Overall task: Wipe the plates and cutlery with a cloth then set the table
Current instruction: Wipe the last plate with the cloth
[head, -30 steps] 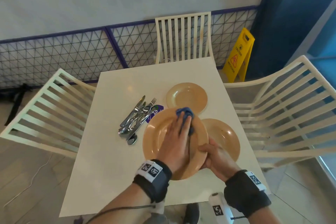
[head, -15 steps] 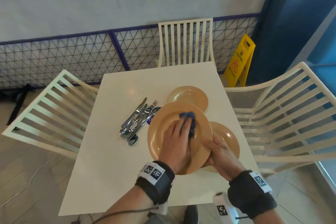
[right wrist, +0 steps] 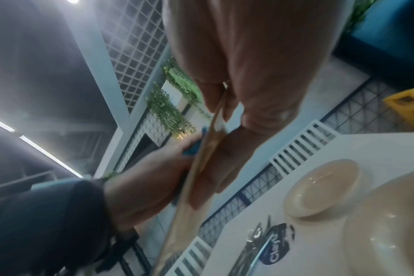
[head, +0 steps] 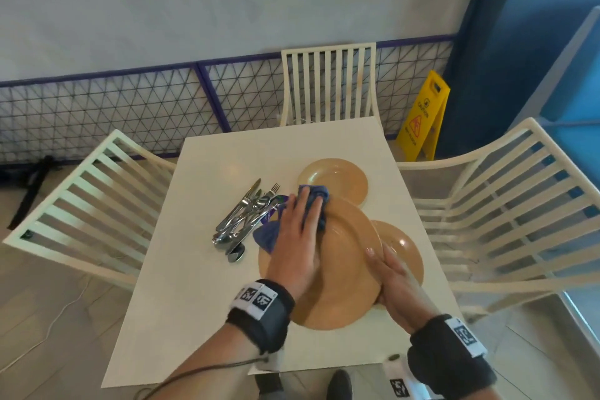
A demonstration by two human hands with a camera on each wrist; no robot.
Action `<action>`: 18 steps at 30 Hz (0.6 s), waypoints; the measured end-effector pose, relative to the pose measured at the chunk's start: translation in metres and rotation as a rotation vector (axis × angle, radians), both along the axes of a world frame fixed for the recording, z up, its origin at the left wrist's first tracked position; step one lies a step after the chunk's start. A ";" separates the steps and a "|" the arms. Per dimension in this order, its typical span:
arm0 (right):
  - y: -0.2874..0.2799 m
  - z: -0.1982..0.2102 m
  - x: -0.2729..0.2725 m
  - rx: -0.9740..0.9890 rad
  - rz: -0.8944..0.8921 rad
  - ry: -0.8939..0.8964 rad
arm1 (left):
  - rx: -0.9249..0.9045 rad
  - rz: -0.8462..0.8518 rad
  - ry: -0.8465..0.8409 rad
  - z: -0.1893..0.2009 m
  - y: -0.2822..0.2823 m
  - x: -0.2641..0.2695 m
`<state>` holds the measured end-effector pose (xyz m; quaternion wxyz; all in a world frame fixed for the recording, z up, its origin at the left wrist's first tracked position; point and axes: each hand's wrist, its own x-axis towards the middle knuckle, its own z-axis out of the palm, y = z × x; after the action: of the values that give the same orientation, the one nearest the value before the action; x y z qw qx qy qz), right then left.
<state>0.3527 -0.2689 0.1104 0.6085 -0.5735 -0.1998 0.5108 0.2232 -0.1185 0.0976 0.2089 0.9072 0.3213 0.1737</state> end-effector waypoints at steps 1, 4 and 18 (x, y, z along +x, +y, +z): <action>0.005 0.003 -0.004 0.017 -0.005 0.005 | -0.042 -0.014 -0.024 0.008 -0.016 0.012; 0.008 0.010 0.003 0.096 -0.089 0.075 | -0.090 -0.207 0.015 0.009 -0.067 0.016; 0.008 0.024 -0.011 0.105 -0.048 -0.009 | -0.058 -0.225 -0.033 0.014 -0.069 0.001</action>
<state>0.3420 -0.2607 0.1344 0.6491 -0.5477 -0.2153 0.4821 0.2246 -0.1876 0.1117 0.2586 0.9281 0.2187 0.1547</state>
